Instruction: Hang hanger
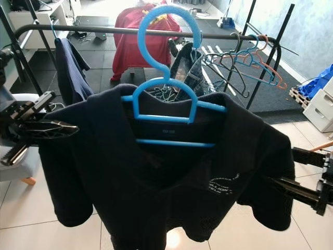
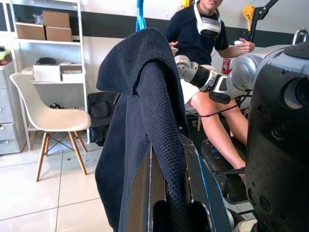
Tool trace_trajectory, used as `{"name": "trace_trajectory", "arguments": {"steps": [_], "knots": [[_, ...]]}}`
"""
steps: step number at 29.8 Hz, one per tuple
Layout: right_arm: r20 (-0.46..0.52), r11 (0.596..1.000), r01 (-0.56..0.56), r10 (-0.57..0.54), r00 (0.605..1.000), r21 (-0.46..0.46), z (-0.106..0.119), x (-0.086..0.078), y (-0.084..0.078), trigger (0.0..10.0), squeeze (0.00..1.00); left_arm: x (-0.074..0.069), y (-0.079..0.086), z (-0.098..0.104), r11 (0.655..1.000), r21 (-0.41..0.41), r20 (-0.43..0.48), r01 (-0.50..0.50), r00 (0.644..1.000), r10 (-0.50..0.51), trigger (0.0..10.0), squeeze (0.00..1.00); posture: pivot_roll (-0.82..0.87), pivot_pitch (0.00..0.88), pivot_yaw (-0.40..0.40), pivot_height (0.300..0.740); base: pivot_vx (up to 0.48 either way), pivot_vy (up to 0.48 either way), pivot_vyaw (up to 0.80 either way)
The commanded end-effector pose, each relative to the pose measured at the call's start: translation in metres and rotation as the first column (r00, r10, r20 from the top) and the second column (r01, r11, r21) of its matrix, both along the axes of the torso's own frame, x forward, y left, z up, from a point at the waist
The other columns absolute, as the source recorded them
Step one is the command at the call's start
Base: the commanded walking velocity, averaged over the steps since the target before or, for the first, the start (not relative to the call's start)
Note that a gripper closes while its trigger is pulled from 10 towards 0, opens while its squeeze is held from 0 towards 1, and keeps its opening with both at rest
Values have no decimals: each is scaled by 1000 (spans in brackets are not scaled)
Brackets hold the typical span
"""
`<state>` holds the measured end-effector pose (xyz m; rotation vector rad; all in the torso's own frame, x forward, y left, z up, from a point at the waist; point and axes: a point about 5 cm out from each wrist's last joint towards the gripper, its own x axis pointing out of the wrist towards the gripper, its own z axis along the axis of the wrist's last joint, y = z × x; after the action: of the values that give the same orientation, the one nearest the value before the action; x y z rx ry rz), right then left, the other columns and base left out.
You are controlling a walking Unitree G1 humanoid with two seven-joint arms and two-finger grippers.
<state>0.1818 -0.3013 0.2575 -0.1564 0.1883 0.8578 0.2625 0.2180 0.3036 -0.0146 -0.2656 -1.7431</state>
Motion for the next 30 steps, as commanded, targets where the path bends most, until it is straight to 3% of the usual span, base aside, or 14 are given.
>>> {"name": "trace_trajectory", "arguments": {"steps": [1, 4, 5, 16, 22, 26, 28, 29, 30], "knots": [[-9, 1000, -22, 22, 1000, 1, -8, 3, 8, 10000, 0, -7, -1, 9, 999, 12, 30, 41, 999, -41, 10000, 0, -74, 91, -52, 740, 0, 0, 0], [-9, 1000, -22, 22, 1000, 1, -8, 3, 8, 10000, 0, -7, -1, 9, 999, 12, 30, 41, 999, -41, 10000, 0, -74, 91, -52, 740, 0, 0, 0], [-6, 999, -37, 37, 999, 16, -12, 6, 14, 0, 0, -8, -3, 9, 998, 8, 32, 54, 998, -54, 10000, 0, -72, 88, -53, 740, 0, 0, 0], [37, 997, -48, 46, 998, 63, -17, 15, 23, 0, 0, -10, -5, 12, 997, -10, 43, 72, 996, -72, 10000, 0, -72, 92, -55, 740, 0, 0, 0], [118, 995, 12, -24, 993, 100, -10, 25, 20, 0, 0, -6, -2, 9, 999, -16, 29, 48, 998, -48, 10000, 0, -73, 95, -54, 740, 0, 0, 0], [193, 981, 52, -88, 977, 187, 3, 31, 14, 0, 0, -2, 2, 3, 1000, 1, 15, 8, 1000, -8, 10000, 0, -73, 99, -53, 740, 0, 0, 0], [281, 951, 100, -185, 942, 292, 23, 35, 1, 0, 0, 8, 10, -10, 996, 45, -3, -83, 997, 83, 10000, 0, -71, 101, -51, 740, 0, 0, 0], [281, 951, 100, -185, 942, 292, 23, 35, 1, 0, 0, 8, 10, -10, 996, 45, -3, -83, 997, 83, 10000, 0, -71, 101, -51, 740, 0, 0, 0], [318, 930, 143, -257, 913, 340, 33, 37, -9, 0, 0, 13, 15, -19, 988, 74, -18, -133, 991, 134, 10000, 0, -70, 101, -50, 740, 0, 0, 0]]}}
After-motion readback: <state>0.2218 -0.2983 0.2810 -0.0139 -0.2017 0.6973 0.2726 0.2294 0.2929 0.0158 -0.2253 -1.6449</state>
